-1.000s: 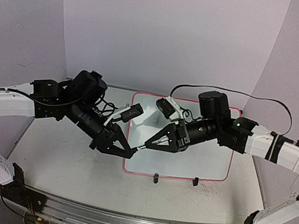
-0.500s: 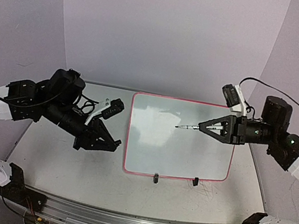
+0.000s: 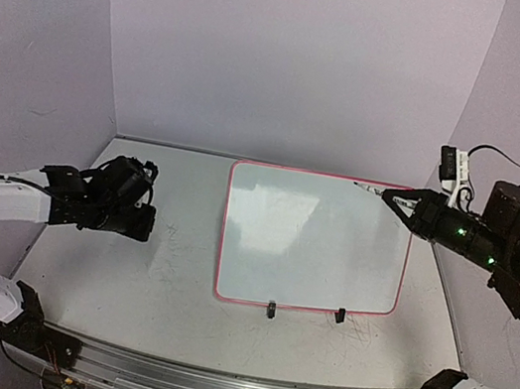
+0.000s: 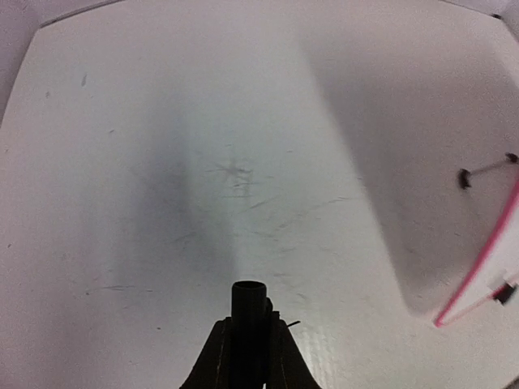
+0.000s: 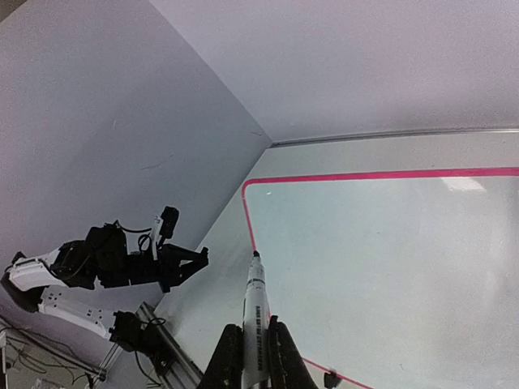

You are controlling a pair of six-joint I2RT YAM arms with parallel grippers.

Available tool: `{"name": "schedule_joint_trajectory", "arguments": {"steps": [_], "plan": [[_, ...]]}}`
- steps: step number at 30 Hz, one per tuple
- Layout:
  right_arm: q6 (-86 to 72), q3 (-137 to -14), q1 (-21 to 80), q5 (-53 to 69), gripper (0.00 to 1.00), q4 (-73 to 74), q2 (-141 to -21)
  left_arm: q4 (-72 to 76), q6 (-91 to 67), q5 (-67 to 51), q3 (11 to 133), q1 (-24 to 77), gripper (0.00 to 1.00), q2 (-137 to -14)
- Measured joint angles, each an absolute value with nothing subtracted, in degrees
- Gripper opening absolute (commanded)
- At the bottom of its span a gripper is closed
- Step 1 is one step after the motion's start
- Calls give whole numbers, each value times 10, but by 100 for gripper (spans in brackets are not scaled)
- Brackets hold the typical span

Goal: Write a sentence on the whiteboard
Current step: Place the pen cap at the center of the board.

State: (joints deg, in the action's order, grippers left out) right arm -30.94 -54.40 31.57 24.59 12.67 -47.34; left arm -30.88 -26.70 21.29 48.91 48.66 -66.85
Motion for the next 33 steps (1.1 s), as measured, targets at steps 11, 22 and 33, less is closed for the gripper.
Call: {"name": "schedule_joint_trajectory", "arguments": {"steps": [11,22,33], "plan": [[-280,-590,315,200,0,177,-465,-280,-391,306,461,442,0,-875],[-279,-592,315,184,0,200,-462,-238,-480,363,425,442,22,-904],[-301,-591,315,161,0,259,-454,-198,-485,344,372,442,38,-869]]}}
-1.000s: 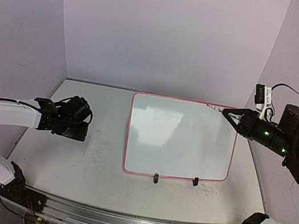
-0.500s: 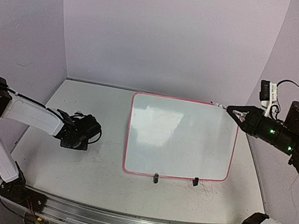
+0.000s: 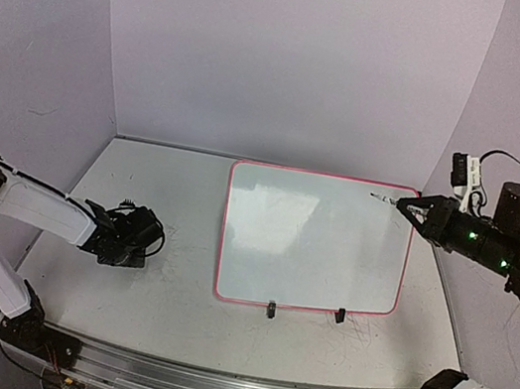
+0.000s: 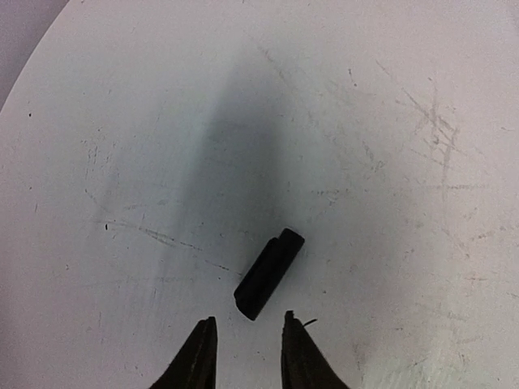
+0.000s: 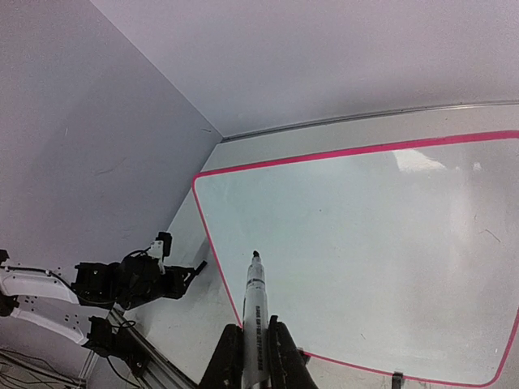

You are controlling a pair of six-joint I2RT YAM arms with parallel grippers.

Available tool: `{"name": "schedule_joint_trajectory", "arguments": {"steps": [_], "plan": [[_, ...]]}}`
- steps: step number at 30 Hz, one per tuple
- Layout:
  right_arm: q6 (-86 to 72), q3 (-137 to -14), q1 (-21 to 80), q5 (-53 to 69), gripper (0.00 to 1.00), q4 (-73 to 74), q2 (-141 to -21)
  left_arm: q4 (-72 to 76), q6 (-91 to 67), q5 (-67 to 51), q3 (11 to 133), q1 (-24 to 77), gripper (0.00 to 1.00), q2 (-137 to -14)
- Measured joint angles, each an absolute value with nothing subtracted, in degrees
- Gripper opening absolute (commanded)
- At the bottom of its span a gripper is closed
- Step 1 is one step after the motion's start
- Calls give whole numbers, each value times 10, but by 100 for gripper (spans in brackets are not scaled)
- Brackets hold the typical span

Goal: Write a sentence on the whiteboard
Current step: Place the pen cap at the center of the board, then hold the whiteboard at the center of the board.

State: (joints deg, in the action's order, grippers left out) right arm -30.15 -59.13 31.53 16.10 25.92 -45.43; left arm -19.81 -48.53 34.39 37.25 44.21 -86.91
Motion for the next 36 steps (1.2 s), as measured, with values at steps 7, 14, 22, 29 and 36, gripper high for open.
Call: {"name": "schedule_joint_trajectory", "arguments": {"steps": [7,14,22,29,36], "plan": [[-310,-569,315,155,0,276,-442,-199,-457,309,367,442,67,-734],[-302,-548,315,139,0,294,-432,-215,-410,247,407,442,84,-612],[-285,-548,315,135,0,291,-452,-215,-340,151,450,439,88,-579],[-286,-548,318,150,0,242,-457,-154,-249,-62,469,347,88,-639],[-292,-553,388,129,0,183,-492,-96,-198,-245,569,275,84,-772]]}}
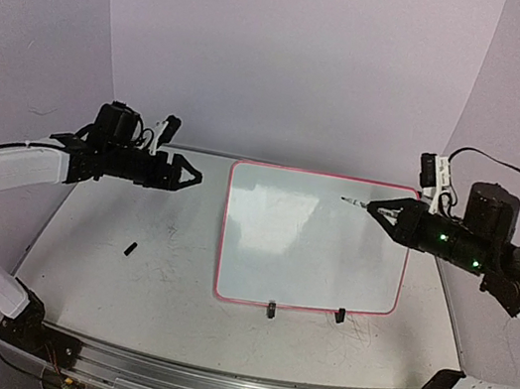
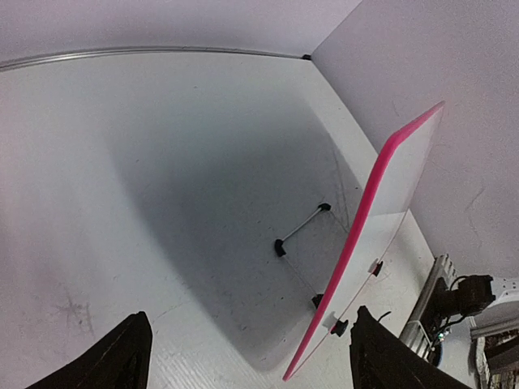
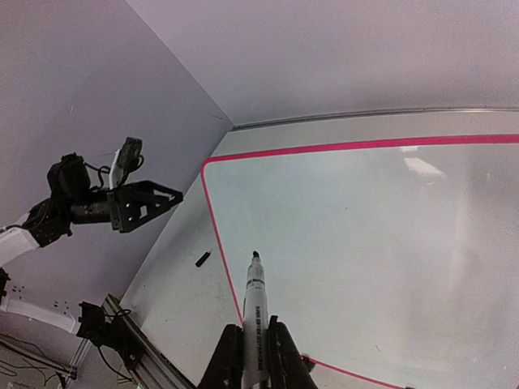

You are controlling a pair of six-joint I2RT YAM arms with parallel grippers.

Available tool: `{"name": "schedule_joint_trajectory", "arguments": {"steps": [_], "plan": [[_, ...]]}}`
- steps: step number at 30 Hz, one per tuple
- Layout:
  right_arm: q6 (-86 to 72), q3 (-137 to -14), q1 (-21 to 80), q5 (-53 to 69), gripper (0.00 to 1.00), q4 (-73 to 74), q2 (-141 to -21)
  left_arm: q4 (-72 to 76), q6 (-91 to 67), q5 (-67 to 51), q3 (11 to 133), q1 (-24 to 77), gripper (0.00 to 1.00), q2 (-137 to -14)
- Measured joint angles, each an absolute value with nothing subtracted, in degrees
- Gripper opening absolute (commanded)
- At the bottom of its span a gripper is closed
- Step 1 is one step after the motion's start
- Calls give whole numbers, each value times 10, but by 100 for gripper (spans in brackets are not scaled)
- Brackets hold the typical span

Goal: Write a sentence on the whiteboard
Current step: Hold the whiteboard at the center of the board.

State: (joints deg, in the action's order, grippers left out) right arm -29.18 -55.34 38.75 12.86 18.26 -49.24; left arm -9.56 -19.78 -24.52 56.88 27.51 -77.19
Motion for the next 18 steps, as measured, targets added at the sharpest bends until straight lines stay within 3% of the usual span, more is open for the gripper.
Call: {"name": "schedule_joint_trajectory", "arguments": {"steps": [8,18], "plan": [[-300,-598,590,-3,0,156,-627,-14,-210,-353,599,263,84,-868],[-259,-664,738,-197,0,124,-772,17,-210,-421,599,258,74,-905]]}}
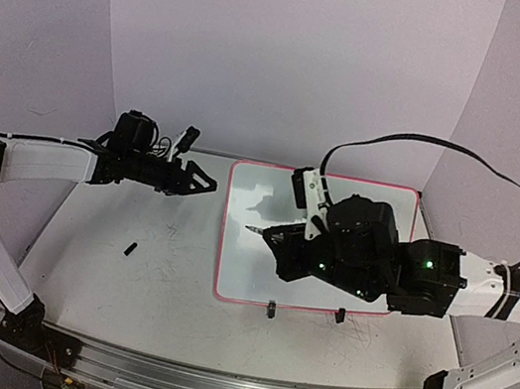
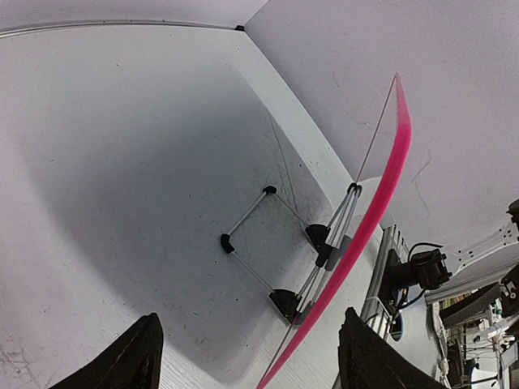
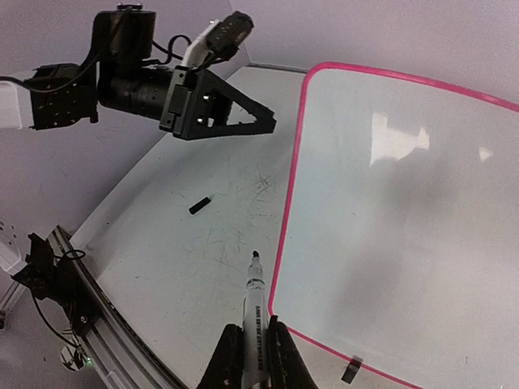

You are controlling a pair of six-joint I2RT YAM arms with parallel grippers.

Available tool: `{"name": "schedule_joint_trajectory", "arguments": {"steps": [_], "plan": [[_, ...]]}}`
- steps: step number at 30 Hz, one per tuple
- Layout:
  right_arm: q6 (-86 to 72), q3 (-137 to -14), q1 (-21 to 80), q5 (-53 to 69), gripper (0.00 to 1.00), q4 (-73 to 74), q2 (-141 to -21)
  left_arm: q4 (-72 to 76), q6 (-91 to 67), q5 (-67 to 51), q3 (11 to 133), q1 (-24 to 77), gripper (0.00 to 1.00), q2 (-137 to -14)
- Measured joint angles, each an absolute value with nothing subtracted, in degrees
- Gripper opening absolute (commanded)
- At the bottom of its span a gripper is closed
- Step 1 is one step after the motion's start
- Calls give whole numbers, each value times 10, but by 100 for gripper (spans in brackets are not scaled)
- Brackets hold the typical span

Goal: Write a sentence on the whiteboard
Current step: Hold the whiteboard at the center of the board.

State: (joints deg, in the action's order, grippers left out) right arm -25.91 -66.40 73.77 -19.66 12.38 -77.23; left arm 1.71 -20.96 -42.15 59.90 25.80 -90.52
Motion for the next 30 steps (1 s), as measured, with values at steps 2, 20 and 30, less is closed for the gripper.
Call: {"name": "schedule_joint_trajectory", "arguments": {"steps": [2,20,30], "plan": [[-244,-689,761,-234,0,119,-801,24,-211,-439,599,258,72,-909],[-268,-715,770,-381,0,115,-826,67,-243,-519,596,276,63,-912],[-269,-716,732,-347,0,114,-825,82,-246,-525,608,295,45,-929]]}}
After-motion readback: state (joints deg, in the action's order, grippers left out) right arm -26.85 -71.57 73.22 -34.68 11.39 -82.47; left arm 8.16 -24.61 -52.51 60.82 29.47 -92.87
